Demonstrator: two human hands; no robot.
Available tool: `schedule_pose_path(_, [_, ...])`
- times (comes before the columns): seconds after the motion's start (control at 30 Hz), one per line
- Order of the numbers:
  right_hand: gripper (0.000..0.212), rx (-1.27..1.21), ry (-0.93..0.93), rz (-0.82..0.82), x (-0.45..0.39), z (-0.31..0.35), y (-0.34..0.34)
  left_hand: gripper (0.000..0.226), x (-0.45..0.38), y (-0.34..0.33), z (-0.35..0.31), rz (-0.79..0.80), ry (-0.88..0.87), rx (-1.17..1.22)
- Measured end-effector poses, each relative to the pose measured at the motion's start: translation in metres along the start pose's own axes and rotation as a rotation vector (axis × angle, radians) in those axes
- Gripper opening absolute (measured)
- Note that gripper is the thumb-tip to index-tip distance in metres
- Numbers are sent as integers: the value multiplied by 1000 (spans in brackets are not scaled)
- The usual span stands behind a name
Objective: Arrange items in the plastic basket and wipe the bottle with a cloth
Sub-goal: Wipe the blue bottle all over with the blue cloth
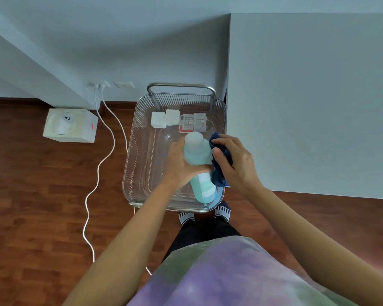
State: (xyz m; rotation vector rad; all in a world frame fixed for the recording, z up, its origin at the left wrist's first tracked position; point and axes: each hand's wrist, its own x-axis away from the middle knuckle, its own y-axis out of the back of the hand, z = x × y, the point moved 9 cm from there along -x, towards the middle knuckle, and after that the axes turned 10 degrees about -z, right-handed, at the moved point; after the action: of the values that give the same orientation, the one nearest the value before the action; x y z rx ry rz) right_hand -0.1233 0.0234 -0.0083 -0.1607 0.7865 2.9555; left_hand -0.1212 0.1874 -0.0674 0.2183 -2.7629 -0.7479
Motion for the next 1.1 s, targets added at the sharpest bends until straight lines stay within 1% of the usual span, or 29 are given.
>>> schedule_pose_path(0.03, [27,7,21,27,0,2,-3,82,1,-4,1,28,24,55])
schedule_pose_path(0.1, [28,65,79,80,0,6,-8,84,5,-15,1,164,47,182])
schedule_pose_path(0.17, [26,130,132,101,-1,9,-12,84,5,-17,-5,235,6,158])
schedule_pose_path(0.2, [24,154,152,100,0,10,-14,82,5,-17,-9,231,-12,138])
schedule_pose_path(0.27, [20,188,189,80,0,13,-14,76,7,-15,-16,144,-38,127])
schedule_pose_path(0.37, [17,214,259,64,4,21,-14,60,18,-13,-25,-109,-52,92])
schedule_pose_path(0.4, [17,231,298,67,6,26,-15,58,22,-13,-26,-184,-47,62])
schedule_pose_path(0.43, [16,247,333,70,7,29,-16,59,24,-14,-25,-223,-31,36])
schedule_pose_path(0.47, [16,251,338,73,7,30,-16,63,23,-15,-24,-210,-10,19])
schedule_pose_path(0.5, [16,242,312,72,5,28,-14,70,18,-17,-22,-151,10,13])
schedule_pose_path(0.57, [16,215,235,61,-3,19,-5,85,8,-18,-17,24,25,18])
schedule_pose_path(0.63, [16,188,199,84,-5,14,0,88,4,-15,-15,167,-2,-11])
schedule_pose_path(0.67, [16,184,207,106,-4,14,0,86,4,-14,-15,190,-19,-53])
schedule_pose_path(0.7, [15,186,222,124,-4,14,0,86,5,-12,-15,180,-30,-95])
schedule_pose_path(0.77, [15,194,240,143,-3,15,0,88,7,-11,-18,108,-37,-131])
schedule_pose_path(0.97, [8,220,296,121,1,23,-5,71,14,-14,-25,-45,-18,-29])
schedule_pose_path(1.0, [7,216,287,111,0,22,-4,71,14,-15,-25,-29,-5,-15])
schedule_pose_path(1.03, [8,210,270,98,-1,20,-1,72,15,-17,-24,22,8,6])
schedule_pose_path(1.1, [10,196,240,82,-2,14,6,75,15,-23,-19,174,6,55])
